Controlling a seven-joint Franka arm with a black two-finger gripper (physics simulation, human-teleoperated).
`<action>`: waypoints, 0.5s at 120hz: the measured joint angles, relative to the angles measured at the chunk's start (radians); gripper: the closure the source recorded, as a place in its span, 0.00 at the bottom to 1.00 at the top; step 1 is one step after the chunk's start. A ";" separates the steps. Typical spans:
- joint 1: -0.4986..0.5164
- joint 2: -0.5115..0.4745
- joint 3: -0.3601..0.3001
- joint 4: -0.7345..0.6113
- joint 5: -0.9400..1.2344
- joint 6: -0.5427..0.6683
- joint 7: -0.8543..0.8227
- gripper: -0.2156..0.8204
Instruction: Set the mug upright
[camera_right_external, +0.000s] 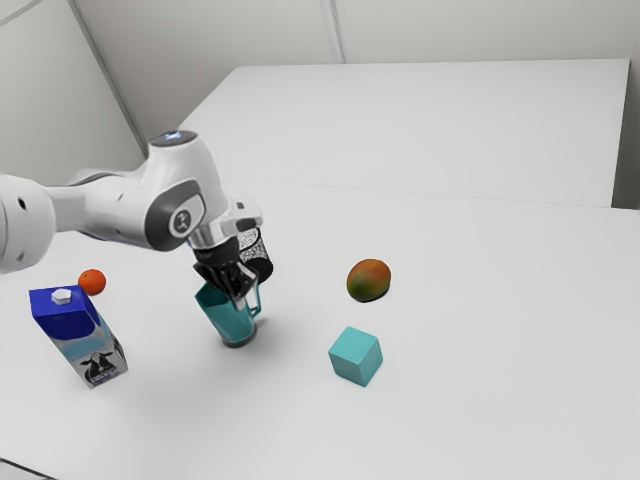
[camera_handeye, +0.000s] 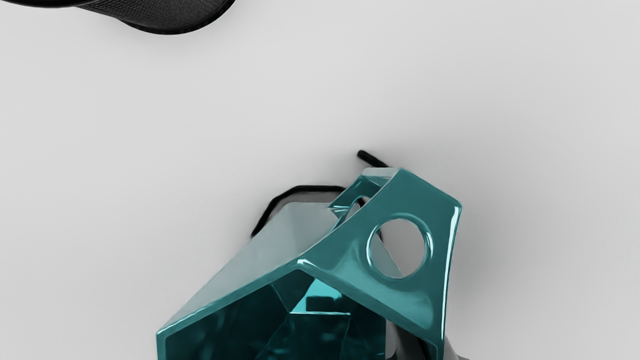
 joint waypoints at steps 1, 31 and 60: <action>0.000 0.001 0.000 0.000 0.000 0.001 -0.001 0.97; 0.000 0.014 -0.001 0.000 -0.002 0.010 -0.030 0.79; -0.007 -0.044 -0.001 0.001 -0.003 0.008 -0.042 0.41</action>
